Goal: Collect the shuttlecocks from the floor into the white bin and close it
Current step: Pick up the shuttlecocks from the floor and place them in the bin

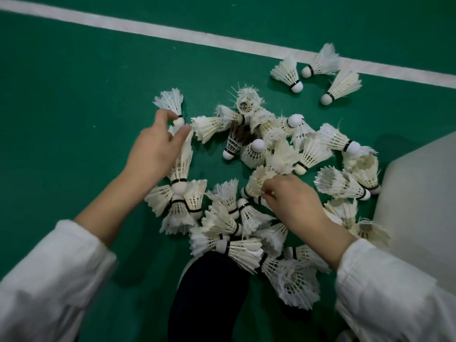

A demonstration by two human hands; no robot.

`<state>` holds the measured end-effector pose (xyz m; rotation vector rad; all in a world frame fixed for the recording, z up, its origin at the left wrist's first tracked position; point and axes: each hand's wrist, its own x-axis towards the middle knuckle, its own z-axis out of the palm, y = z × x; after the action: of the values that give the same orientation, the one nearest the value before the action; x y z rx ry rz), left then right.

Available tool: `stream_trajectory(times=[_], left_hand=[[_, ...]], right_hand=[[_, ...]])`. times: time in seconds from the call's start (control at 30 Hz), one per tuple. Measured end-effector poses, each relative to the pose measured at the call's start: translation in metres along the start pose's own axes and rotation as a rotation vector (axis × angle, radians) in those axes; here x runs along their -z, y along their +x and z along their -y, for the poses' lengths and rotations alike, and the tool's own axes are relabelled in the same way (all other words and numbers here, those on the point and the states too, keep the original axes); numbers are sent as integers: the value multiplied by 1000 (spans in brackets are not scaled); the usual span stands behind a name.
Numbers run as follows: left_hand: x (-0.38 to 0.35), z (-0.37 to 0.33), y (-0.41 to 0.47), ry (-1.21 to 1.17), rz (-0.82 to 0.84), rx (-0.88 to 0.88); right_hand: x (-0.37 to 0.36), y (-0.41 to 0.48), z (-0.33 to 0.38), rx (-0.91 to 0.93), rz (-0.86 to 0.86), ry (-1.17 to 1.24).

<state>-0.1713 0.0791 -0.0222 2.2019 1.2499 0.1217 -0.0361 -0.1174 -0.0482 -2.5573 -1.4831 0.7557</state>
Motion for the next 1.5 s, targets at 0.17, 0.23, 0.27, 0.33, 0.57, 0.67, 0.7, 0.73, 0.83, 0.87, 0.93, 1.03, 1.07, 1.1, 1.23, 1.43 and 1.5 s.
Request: stream_trajectory(times=[0.17, 0.23, 0.27, 0.33, 0.57, 0.67, 0.7, 0.73, 0.83, 0.87, 0.93, 1.03, 1.07, 1.1, 1.23, 1.43, 1.5], left_hand=[[-20, 21, 35, 288, 158, 66], [-27, 25, 41, 419, 209, 99], [-29, 27, 42, 452, 202, 108], [-30, 30, 41, 448, 163, 107], [-10, 9, -9, 300, 80, -51], [3, -21, -30, 250, 67, -176], [6, -33, -34, 237, 83, -227], [9, -47, -35, 223, 104, -279], [18, -97, -33, 223, 160, -437], [20, -115, -31, 240, 174, -487], [23, -156, -29, 273, 199, -591], [22, -216, -36, 298, 234, -736], [21, -234, -40, 300, 237, -779], [19, -251, -45, 297, 242, -819], [0, -309, -67, 306, 272, -925], [-57, -368, -104, 341, 313, -1063], [-79, -377, -117, 330, 351, -1073]], right_hand=[[2, -3, -2, 11, 3, -16], [2, -2, -2, 15, 10, -20], [2, -1, -2, 16, 8, -22], [2, 2, -1, 15, 2, -19], [14, 2, 0, 33, -27, -1], [44, 0, -7, 69, -109, 22], [58, -2, -11, 91, -141, 11], [73, -6, -16, 109, -164, -7], [122, -23, -34, 121, -233, -55], [138, -32, -40, 120, -257, -56], [168, -51, -55, 102, -280, -59], [200, -87, -81, 51, -316, -36], [207, -101, -91, 25, -343, -17], [212, -115, -102, -6, -375, 3], [218, -173, -147, -159, -464, 133], [196, -232, -205, -318, -501, 280], [185, -242, -220, -358, -467, 228]])
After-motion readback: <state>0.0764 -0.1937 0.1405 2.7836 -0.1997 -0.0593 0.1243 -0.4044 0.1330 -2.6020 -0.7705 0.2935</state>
